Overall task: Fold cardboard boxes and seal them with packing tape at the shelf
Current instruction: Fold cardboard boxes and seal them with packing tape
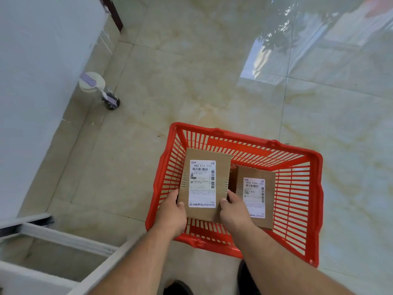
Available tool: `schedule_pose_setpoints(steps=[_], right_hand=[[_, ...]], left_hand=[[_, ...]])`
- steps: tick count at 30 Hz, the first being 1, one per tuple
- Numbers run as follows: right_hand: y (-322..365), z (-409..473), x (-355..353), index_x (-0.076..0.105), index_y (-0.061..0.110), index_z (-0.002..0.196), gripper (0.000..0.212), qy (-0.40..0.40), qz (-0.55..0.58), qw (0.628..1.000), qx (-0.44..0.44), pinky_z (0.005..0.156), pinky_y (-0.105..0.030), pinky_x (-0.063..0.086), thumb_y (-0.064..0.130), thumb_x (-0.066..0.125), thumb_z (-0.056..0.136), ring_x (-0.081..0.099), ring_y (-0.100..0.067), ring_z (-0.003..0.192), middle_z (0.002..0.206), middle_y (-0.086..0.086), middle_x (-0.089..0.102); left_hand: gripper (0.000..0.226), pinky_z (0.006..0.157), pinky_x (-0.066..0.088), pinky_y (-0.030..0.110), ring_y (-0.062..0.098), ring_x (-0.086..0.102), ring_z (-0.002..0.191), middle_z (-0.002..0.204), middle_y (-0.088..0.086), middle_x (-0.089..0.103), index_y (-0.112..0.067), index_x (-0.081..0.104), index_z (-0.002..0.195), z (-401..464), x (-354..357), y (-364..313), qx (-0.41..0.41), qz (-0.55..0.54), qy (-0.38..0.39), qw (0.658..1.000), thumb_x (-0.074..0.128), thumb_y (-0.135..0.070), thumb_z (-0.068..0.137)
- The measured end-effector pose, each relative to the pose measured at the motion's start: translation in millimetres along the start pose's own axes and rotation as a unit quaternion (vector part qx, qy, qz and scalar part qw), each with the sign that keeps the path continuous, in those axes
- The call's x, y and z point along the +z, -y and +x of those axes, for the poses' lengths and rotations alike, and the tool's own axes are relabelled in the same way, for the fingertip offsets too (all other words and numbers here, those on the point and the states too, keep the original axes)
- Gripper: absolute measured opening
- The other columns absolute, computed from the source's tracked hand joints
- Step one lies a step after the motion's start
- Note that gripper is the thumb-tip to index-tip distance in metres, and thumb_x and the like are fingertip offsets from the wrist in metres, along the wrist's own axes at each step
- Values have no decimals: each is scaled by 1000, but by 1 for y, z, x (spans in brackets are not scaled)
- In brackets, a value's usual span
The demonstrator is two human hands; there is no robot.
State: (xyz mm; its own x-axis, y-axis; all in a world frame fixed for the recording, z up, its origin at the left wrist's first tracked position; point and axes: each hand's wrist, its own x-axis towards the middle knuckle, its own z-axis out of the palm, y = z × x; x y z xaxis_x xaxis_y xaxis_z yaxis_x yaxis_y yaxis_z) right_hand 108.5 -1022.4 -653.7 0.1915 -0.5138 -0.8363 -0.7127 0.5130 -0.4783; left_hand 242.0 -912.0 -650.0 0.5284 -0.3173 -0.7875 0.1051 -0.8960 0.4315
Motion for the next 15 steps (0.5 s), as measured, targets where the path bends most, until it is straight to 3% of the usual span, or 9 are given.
schedule_pose_setpoints(steps=[2,4,6,7,9,11,13,15], right_hand=[[1,1,1,59,39,127,34,0,-20,1000,9,96,-33,51,18,38,110,59,-4,105,108,21,65],[3,-1,2,54,34,143,37,5,-22,1000,21,109,-41,48,27,39,110,58,-15,124,131,11,65],[0,-1,-2,37,26,159,52,-7,-30,999,34,121,-49,37,37,39,109,42,-24,147,158,4,47],[-2,-5,-6,34,23,161,57,-17,-36,999,37,124,-50,33,43,38,107,37,-26,151,162,3,41],[2,-22,-18,47,25,151,61,-26,-47,998,31,120,-51,39,54,36,99,47,-27,144,155,2,51],[16,-57,-33,62,31,123,40,-16,-50,998,26,108,-52,51,50,37,99,62,-24,125,131,2,68],[48,-105,-50,62,31,111,27,-3,-48,999,17,100,-50,56,42,38,105,67,-21,113,119,5,71],[87,-160,-67,62,29,110,26,14,-57,998,13,99,-48,57,41,39,108,68,-21,113,118,5,71]], left_hand=[[45,103,51,35,17,60,123,138,-9,62,-37,50,147,2,0,-1,-4,6,2,1000,44,-18,107],[49,106,51,38,19,57,129,145,-8,58,-39,42,153,1,0,-5,-5,13,-1,1000,43,-19,108],[56,107,50,38,22,53,136,154,-6,49,-38,28,161,-5,-2,-9,-14,13,-14,1000,42,-22,109],[59,105,49,35,22,51,138,156,-5,47,-36,23,163,-11,-3,-11,-18,5,-26,999,42,-23,109],[59,101,47,28,19,52,137,155,-7,48,-35,22,163,-35,-10,-18,-22,-36,-34,999,43,-22,109],[58,108,47,34,15,55,133,150,-11,53,-39,28,160,-67,-22,-25,-24,-87,-40,995,45,-22,107],[54,110,49,42,11,58,128,143,-14,59,-41,36,155,-104,-38,-36,-28,-119,-45,991,47,-24,105],[51,108,49,37,8,60,123,140,-13,62,-39,41,152,-152,-61,-60,-21,-136,-46,989,47,-27,103]])
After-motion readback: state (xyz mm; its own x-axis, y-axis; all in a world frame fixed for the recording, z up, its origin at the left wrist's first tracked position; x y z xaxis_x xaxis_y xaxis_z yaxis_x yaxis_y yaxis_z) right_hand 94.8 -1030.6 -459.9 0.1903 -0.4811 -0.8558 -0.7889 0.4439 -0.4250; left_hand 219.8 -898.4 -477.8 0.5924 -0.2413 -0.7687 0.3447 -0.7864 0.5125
